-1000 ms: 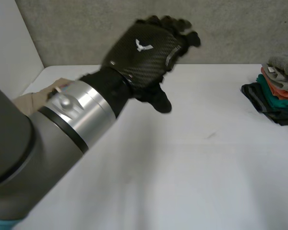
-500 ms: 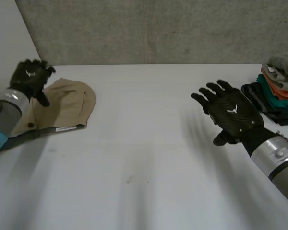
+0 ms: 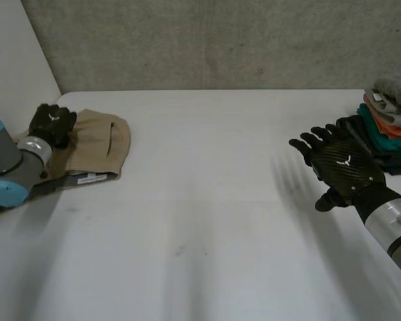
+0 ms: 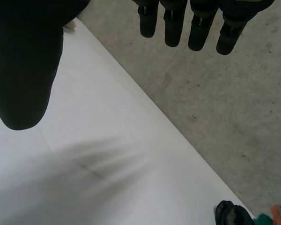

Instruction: Fold the laundry.

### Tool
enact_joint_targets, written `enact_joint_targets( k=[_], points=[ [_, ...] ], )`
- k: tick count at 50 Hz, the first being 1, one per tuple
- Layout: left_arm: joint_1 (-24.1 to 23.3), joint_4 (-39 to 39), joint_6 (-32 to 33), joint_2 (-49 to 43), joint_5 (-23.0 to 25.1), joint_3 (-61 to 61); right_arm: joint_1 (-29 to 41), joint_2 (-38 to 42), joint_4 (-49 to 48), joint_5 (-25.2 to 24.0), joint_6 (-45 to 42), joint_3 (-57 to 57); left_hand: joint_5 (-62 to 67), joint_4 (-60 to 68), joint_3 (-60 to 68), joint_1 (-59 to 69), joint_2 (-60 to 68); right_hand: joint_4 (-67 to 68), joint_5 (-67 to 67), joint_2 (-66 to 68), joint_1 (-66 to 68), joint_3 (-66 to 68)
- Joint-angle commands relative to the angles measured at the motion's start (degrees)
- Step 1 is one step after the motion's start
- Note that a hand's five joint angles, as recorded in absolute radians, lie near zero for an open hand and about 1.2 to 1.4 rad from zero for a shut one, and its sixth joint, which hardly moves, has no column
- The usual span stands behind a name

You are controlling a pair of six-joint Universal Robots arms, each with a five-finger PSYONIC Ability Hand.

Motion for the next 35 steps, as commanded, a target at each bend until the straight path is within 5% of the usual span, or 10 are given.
enact_joint_targets(
  k=[1,11,17,23,31,35],
  points=[
    [-0.58,-0.61,-5.52,3.12,-0.16,-1.59,-1.12,0.14,0.0,-0.27,0.0,0.22,12.93,11.45,13.02,16.19,11.69,-2.0,-2.93,-2.47,-3.34,-2.36],
    [-3.39,-4.29,-9.47,5.4,-0.25,-3.35,-2.26,0.41,0.0,0.07,0.0,-0.13,12.93,11.45,13.02,16.19,11.69,-2.0,-2.93,-2.47,-3.34,-2.36],
    [-14.19,-8.61,-21.15,14.8,-2.26,-1.77,-3.49,0.32,0.0,0.78,0.44,-0.65,12.93,11.45,13.02,16.19,11.69,-2.0,-2.93,-2.47,-3.34,-2.36],
    [-24.37,-8.96,-32.31,19.73,-9.98,-0.28,-4.37,-0.3,0.18,3.76,0.62,-1.27,12.93,11.45,13.02,16.19,11.69,-2.0,-2.93,-2.47,-3.34,-2.36],
    [-38.18,-9.31,-37.68,13.25,-19.74,4.9,-4.2,-0.12,0.18,6.4,0.44,-1.45,12.93,11.45,13.02,16.19,11.69,-2.0,-2.93,-2.47,-3.34,-2.36],
    [-42.33,-10.63,-44.79,9.63,-20.55,6.76,-3.85,0.41,0.18,7.37,0.27,-1.53,12.93,11.45,13.02,16.19,11.69,-2.0,-2.93,-2.47,-3.34,-2.36]
  ],
)
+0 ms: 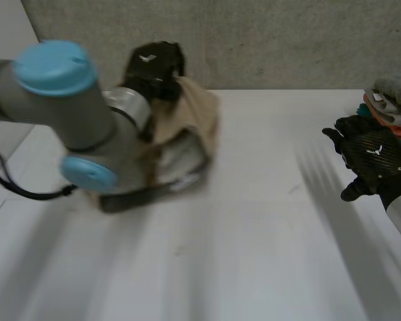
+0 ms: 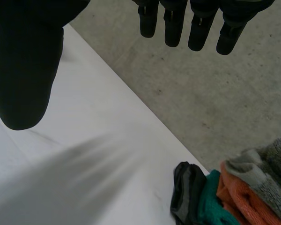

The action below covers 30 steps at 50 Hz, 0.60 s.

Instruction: Fold the laundry.

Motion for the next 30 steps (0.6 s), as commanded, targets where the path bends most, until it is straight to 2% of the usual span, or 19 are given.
enact_joint_targets(
  k=[1,2,3,6,9,12,16,18,20,23,24,30],
  points=[
    [-9.27,-1.63,-10.69,-7.56,-4.04,4.05,0.53,0.76,0.0,1.87,-0.24,-0.15,12.92,11.39,12.15,14.89,11.42,-2.0,-2.93,-2.47,-3.34,-2.36],
    [-9.45,-1.81,-13.58,-7.82,-2.64,4.14,0.53,0.76,0.0,1.96,-0.24,-0.15,12.92,11.39,12.15,14.89,11.42,-2.0,-2.93,-2.47,-3.34,-2.36],
    [-9.45,-1.98,-15.0,-7.91,-2.02,4.32,0.62,0.85,0.0,2.04,-0.24,-0.15,3.45,1.92,2.68,5.42,1.95,-2.0,-2.93,-2.47,-3.34,-2.36],
    [-9.45,-2.42,-15.9,-7.3,-0.17,3.53,0.62,0.76,0.17,2.04,-0.24,-0.15,-43.4,-44.93,-44.17,-41.43,-44.9,-2.0,-2.93,-2.47,-3.34,-2.36],
    [-9.02,-2.51,-13.71,-4.85,0.01,2.04,0.62,0.76,1.31,2.04,-0.16,-0.41,-50.95,-52.48,-51.72,-48.98,-52.45,-2.0,-2.93,-2.47,-3.34,-2.36],
    [-6.21,-2.86,-10.28,-1.68,0.62,-0.68,0.71,0.67,3.94,2.13,0.2,-1.11,-51.82,-53.35,-52.58,-49.84,-53.32,-2.0,-2.93,-2.47,-3.34,-2.36],
    [2.21,-1.81,1.03,4.64,2.37,-7.53,0.88,-0.21,9.92,2.22,0.72,-2.34,-52.99,-54.52,-53.76,-51.01,-54.49,-2.0,-2.93,-2.47,-3.34,-2.36],
    [4.33,-1.63,5.09,5.62,4.31,-8.6,1.23,-0.65,13.34,2.22,0.98,-2.69,-53.0,-54.53,-53.76,-51.02,-54.5,-2.0,-2.93,-2.47,-3.34,-2.36],
    [6.53,-1.9,10.79,5.8,7.46,-9.82,3.77,-1.87,18.26,2.05,2.91,-3.22,-53.0,-54.53,-53.76,-51.02,-54.5,-2.0,-2.93,-2.47,-3.34,-2.36],
    [8.03,-2.33,15.82,4.75,10.72,-10.45,9.9,-2.23,21.52,1.96,8.52,-4.01,-53.17,-54.7,-53.93,-51.19,-54.66,-2.0,-2.93,-2.47,-3.34,-2.36],
    [9.25,-2.95,19.05,3.44,12.39,-11.06,11.15,-2.23,21.53,2.04,10.03,-4.1,-53.5,-55.03,-54.27,-51.52,-55.0,-2.0,-2.93,-2.47,-3.34,-2.36],
    [13.04,-8.39,26.2,-0.96,16.53,-12.82,17.93,-0.74,18.82,2.66,15.84,-3.75,-53.33,-54.86,-54.1,-51.36,-54.83,-2.0,-2.93,-2.47,-3.34,-2.36]
  ],
)
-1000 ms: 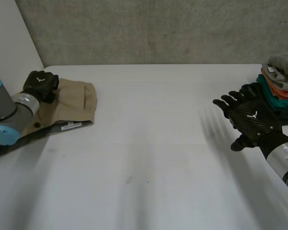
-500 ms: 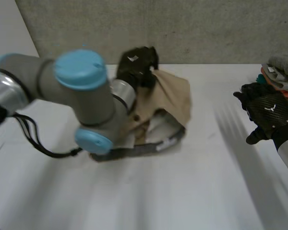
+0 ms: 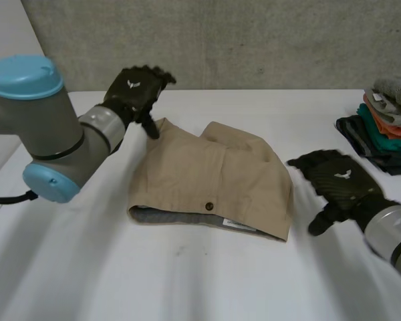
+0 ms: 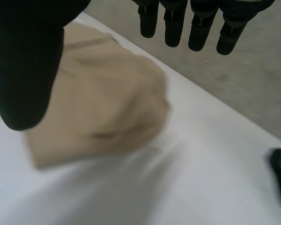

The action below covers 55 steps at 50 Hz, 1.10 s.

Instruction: Fold the laundry.

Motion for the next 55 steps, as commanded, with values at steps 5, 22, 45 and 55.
enact_joint_targets(
  k=[5,22,45,55],
  points=[
    [4.6,-9.94,13.81,-7.65,8.38,-3.33,13.81,10.12,-10.66,7.3,7.27,-1.08,0.04,-0.17,-0.54,-1.94,-0.61,-2.0,-2.93,-2.47,-3.34,-2.36],
    [1.7,-10.3,16.37,-8.7,4.08,-6.67,18.22,26.3,-17.0,19.17,-3.45,-10.4,65.77,65.56,65.19,63.79,65.12,45.61,44.67,45.14,44.27,45.25],
    [-22.38,-9.34,-24.66,5.19,-9.72,-13.71,12.77,38.68,-21.91,9.08,-21.39,-42.47,65.78,65.58,65.21,63.81,65.14,68.0,67.07,67.53,66.66,67.64],
    [-30.65,0.33,-36.01,-0.44,-12.19,-10.98,10.75,45.2,-28.34,-1.57,-20.51,-44.51,57.81,57.6,57.24,55.84,57.16,64.4,63.46,63.93,63.06,64.04]
  ],
)
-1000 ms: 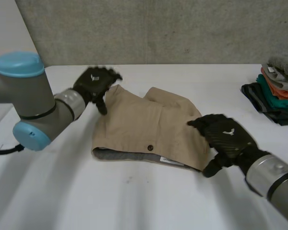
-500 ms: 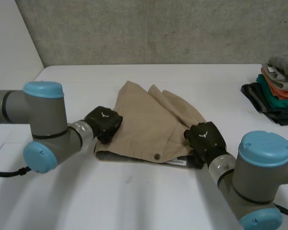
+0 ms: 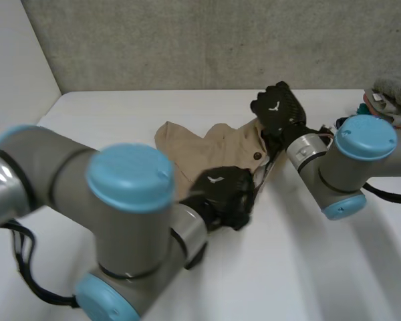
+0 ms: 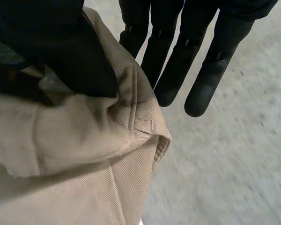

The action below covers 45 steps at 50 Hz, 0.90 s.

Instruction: Fold the laundry.

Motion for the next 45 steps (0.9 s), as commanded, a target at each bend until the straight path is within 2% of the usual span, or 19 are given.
enact_joint_targets(
  k=[1,2,3,4,6,7,8,10,11,14,17,18,22,28,32,40,45],
  points=[
    [-4.47,6.92,-5.62,-2.64,-0.98,1.2,-1.81,2.13,-2.89,-4.18,1.05,0.75,-7.45,-9.8,-9.31,-7.19,-9.71,-0.28,1.85,1.17,5.34,0.49],
    [-4.47,7.19,-5.53,-2.29,-1.07,1.02,-2.16,1.78,-2.89,-3.39,1.22,1.36,-13.25,-15.59,-15.1,-12.99,-15.5,-10.52,-8.39,-9.07,-4.9,-9.75],
    [-4.39,7.28,-5.44,-1.33,-1.07,0.76,-3.12,0.39,-2.37,-1.29,1.92,3.37,-19.13,-21.48,-20.99,-18.87,-21.39,-33.77,-31.64,-32.32,-28.15,-33.0],
    [-3.52,7.28,-5.27,1.2,-1.33,0.32,-3.57,-0.84,-1.75,0.29,2.36,4.69,-26.19,-28.53,-28.04,-25.92,-28.44,-41.5,-39.36,-40.04,-35.87,-40.72],
    [-1.67,7.37,-4.91,3.85,-1.42,-0.47,-4.27,-4.0,0.0,3.72,3.33,6.81,-29.11,-31.45,-30.96,-28.84,-31.36,-45.1,-42.97,-43.65,-39.48,-44.33],
    [-0.1,7.45,-4.48,5.43,-1.42,-1.17,-4.53,-8.72,2.88,7.83,4.55,8.99,-29.95,-32.29,-31.8,-29.69,-32.21,-49.27,-47.14,-47.82,-43.65,-48.5],
    [3.75,7.63,-2.99,8.41,-1.16,-2.74,-4.62,-10.68,4.31,9.52,5.08,9.88,-30.79,-33.13,-32.64,-30.53,-33.05,-51.98,-49.84,-50.52,-46.35,-51.2],
    [7.72,7.72,-0.97,11.5,-0.81,-4.07,-4.71,-16.9,9.73,14.08,6.49,12.69,-32.14,-34.48,-33.99,-31.87,-34.39,-58.48,-56.35,-57.03,-52.86,-57.71],
    [11.4,7.98,1.57,13.86,-0.54,-5.21,-4.71,-18.59,11.86,15.5,6.84,13.4,-34.14,-36.49,-36.0,-33.88,-36.4,-58.48,-56.35,-57.03,-52.86,-57.71],
    [16.34,8.51,5.8,15.55,0.86,-6.18,-4.71,-22.2,20.71,19.8,8.51,15.68,-36.51,-38.85,-38.37,-36.25,-38.77,-58.48,-56.35,-57.03,-52.86,-57.71],
    [22.23,9.39,11.51,15.56,5.33,-6.28,-4.37,-23.53,26.1,21.93,10.97,17.44,-40.21,-42.55,-42.06,-39.94,-42.46,-58.48,-56.35,-57.03,-52.86,-57.71],
    [25.12,9.82,14.74,14.6,8.74,-5.75,-3.67,-25.71,29.86,22.63,14.81,18.67,-42.05,-44.39,-43.9,-41.79,-44.31,-58.48,-56.35,-57.03,-52.86,-57.71],
    [30.4,11.15,25.02,5.31,18.5,-1.81,1.42,-31.0,34.37,22.46,29.21,21.4,-46.92,-49.27,-48.78,-46.66,-49.18,-58.23,-56.1,-56.78,-52.61,-57.46],
    [33.58,10.88,36.65,-5.78,24.15,6.19,11.43,-30.13,34.38,22.63,43.73,21.5,-47.45,-49.8,-49.31,-47.19,-49.71,-55.71,-53.57,-54.25,-50.08,-54.93],
    [33.76,10.97,42.45,-13.87,24.86,12.7,18.11,-23.13,34.11,23.94,48.23,17.91,-47.79,-50.13,-49.64,-47.53,-50.04,-54.7,-52.57,-53.25,-49.08,-53.93],
    [33.32,11.06,49.05,-25.75,24.95,23.08,26.83,-9.05,34.03,32.64,50.44,6.66,-47.29,-49.63,-49.14,-47.02,-49.54,-54.36,-52.23,-52.91,-48.74,-53.58],
    [33.14,11.23,50.28,-26.63,24.69,23.78,27.28,-4.38,32.1,32.74,50.44,3.39,-45.94,-48.28,-47.79,-45.68,-48.2,-53.69,-51.56,-52.24,-48.07,-52.92]
  ],
)
